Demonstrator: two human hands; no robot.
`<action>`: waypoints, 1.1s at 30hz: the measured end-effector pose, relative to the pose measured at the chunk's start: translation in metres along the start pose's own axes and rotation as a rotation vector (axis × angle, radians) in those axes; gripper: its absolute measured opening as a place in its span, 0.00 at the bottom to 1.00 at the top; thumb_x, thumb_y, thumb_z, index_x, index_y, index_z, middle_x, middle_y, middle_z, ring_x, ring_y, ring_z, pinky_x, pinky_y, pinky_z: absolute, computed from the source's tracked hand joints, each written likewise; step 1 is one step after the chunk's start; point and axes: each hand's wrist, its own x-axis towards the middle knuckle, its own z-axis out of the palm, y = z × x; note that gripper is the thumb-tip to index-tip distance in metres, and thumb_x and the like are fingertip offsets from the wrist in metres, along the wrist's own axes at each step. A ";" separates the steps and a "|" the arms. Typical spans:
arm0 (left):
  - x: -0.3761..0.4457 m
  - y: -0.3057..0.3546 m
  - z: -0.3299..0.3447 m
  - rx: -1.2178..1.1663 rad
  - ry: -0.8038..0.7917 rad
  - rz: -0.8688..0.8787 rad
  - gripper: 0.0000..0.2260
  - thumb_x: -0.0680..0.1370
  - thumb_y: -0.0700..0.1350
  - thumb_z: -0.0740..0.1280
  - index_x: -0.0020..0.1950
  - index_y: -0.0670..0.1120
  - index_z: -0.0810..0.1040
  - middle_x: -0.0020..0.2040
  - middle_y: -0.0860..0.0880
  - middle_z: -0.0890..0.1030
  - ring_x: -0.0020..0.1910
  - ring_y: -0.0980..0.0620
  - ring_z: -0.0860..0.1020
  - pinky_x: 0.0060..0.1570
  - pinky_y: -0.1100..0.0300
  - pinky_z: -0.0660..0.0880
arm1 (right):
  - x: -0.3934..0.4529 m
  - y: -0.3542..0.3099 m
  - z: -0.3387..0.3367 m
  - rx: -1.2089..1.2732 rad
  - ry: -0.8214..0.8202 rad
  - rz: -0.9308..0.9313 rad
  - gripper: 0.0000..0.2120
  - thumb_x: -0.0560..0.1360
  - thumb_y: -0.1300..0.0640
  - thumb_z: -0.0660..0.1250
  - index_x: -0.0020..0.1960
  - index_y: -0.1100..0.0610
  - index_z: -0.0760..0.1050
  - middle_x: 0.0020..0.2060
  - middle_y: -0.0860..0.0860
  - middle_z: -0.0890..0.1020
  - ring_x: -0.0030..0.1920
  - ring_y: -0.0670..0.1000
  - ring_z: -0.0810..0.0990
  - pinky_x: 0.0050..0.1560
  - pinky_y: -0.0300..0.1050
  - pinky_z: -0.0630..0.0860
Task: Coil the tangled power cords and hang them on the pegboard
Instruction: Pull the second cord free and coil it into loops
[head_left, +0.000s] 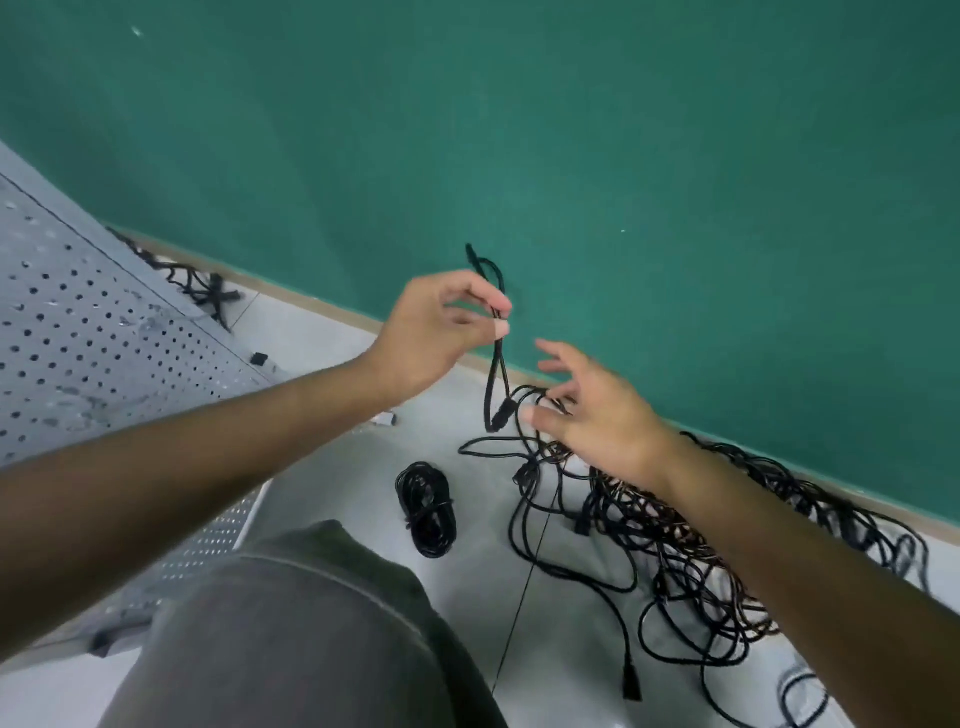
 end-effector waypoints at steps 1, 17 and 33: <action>-0.003 0.020 0.005 -0.024 -0.016 0.017 0.07 0.75 0.31 0.75 0.51 0.39 0.83 0.52 0.39 0.84 0.42 0.57 0.82 0.48 0.66 0.78 | -0.013 -0.006 -0.007 0.001 -0.008 0.000 0.35 0.77 0.48 0.73 0.79 0.44 0.61 0.71 0.43 0.73 0.66 0.45 0.75 0.71 0.50 0.72; -0.081 0.186 0.095 -0.274 -0.239 0.104 0.11 0.78 0.34 0.72 0.60 0.42 0.82 0.57 0.40 0.86 0.49 0.46 0.85 0.48 0.60 0.81 | -0.222 -0.058 -0.054 0.646 0.287 -0.090 0.06 0.77 0.64 0.73 0.49 0.56 0.78 0.42 0.52 0.81 0.42 0.47 0.80 0.47 0.39 0.78; -0.148 0.193 0.167 -0.117 -0.419 0.119 0.17 0.85 0.50 0.59 0.53 0.39 0.82 0.50 0.45 0.88 0.51 0.45 0.83 0.57 0.60 0.77 | -0.262 -0.038 -0.156 1.046 0.632 -0.205 0.08 0.80 0.64 0.69 0.58 0.66 0.76 0.45 0.54 0.83 0.40 0.47 0.80 0.47 0.40 0.78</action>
